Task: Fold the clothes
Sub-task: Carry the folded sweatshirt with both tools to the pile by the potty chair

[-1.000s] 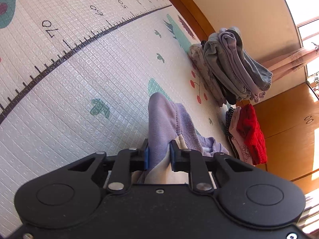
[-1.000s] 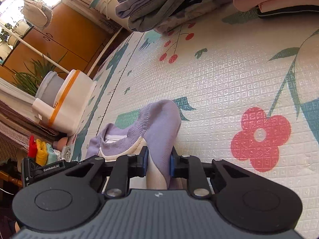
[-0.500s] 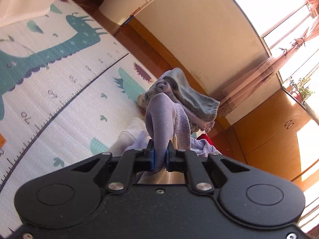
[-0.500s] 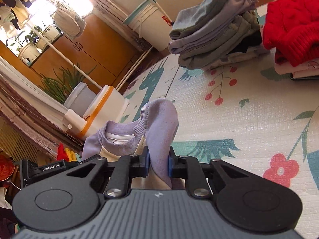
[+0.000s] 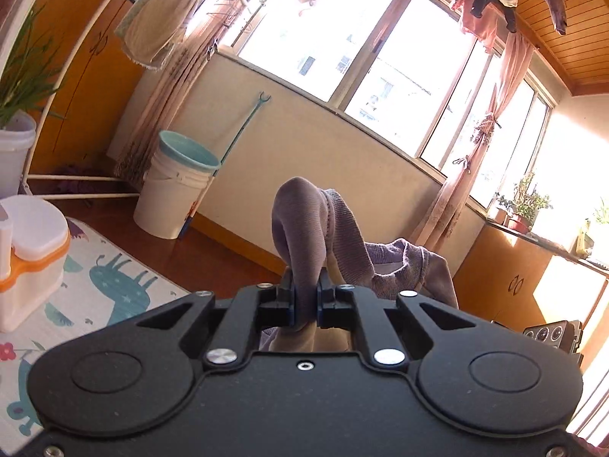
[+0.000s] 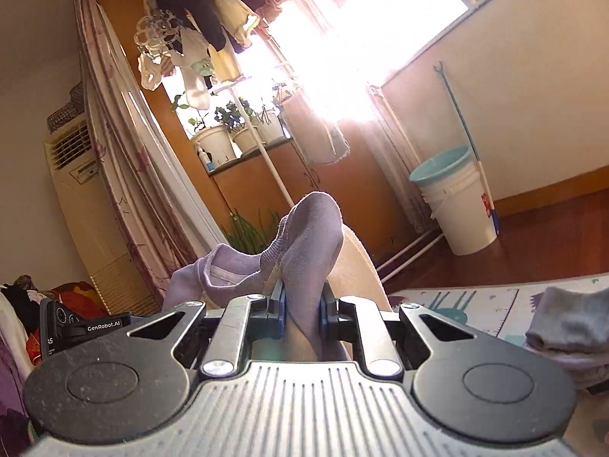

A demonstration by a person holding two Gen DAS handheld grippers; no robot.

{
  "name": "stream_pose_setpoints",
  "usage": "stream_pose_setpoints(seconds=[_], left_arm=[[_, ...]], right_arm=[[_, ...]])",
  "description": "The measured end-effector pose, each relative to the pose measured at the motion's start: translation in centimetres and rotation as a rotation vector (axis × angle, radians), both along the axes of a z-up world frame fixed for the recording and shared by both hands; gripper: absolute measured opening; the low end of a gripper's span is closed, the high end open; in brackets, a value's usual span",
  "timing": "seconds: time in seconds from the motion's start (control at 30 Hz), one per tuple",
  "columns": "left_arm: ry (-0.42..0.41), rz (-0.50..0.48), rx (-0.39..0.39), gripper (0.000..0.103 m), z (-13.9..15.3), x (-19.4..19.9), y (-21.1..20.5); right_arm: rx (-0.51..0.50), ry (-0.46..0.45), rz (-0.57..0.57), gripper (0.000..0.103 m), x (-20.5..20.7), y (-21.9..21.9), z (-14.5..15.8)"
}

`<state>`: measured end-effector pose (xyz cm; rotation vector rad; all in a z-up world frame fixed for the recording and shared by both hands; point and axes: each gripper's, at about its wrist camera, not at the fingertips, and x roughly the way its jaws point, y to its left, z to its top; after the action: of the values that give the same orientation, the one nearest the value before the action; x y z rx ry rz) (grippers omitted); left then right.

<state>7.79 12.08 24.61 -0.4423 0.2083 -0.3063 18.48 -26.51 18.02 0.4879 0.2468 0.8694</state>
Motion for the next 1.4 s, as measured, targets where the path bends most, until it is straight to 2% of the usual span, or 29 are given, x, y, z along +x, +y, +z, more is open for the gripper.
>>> stream_pose_setpoints(seconds=[0.1,0.2,0.33,0.47,0.63,0.77,0.93,1.07,1.2,1.23,1.27,1.3,1.37,1.4], left_arm=[[-0.037,0.006,0.04,0.006,2.5,-0.7,3.1],[-0.065,0.022,0.029,0.006,1.8,-2.0,7.2],[-0.091,0.096,-0.096,0.006,-3.0,-4.7,14.2],[-0.078,0.225,-0.26,0.006,-9.9,-8.7,21.9],[-0.043,0.409,-0.368,0.006,-16.6,-13.4,28.7],[-0.007,0.518,-0.413,0.006,-20.7,-15.7,31.6],[0.051,0.592,-0.465,0.006,-24.4,-15.8,33.9],[0.101,0.609,-0.48,0.006,-26.3,-14.5,35.6],[0.166,0.631,-0.478,0.008,-28.0,-10.0,38.6],[0.196,0.65,-0.455,0.022,-29.0,-8.8,39.3],[0.219,0.675,-0.445,0.029,-30.1,-8.5,39.4],[0.236,0.696,-0.442,0.03,-31.1,-8.4,39.3],[0.253,0.73,-0.425,0.03,-32.9,-8.7,38.7],[0.256,0.722,-0.422,0.031,-33.6,-9.1,38.0]], right_arm=[[0.018,-0.052,0.026,0.018,-0.3,2.6,4.2],[0.034,-0.086,0.066,0.018,-0.3,6.2,6.9],[0.046,-0.11,0.157,0.018,0.3,12.2,7.9],[-0.007,-0.123,0.292,0.017,0.5,19.8,7.0],[-0.139,-0.082,0.478,0.017,0.8,32.0,3.2],[-0.176,-0.013,0.585,0.016,0.4,39.9,-1.3],[-0.218,0.063,0.666,0.016,0.0,46.1,-7.2],[-0.251,0.108,0.692,0.016,1.8,49.0,-10.4],[-0.241,0.169,0.671,0.016,5.7,50.9,-13.3],[-0.257,0.169,0.653,0.016,6.9,51.7,-14.1],[-0.296,0.169,0.616,0.017,8.3,52.9,-15.4],[-0.334,0.176,0.578,0.018,9.7,54.2,-16.7],[-0.4,0.321,0.479,0.021,12.6,56.5,-20.7],[-0.386,0.336,0.451,0.021,12.9,56.5,-21.8]])
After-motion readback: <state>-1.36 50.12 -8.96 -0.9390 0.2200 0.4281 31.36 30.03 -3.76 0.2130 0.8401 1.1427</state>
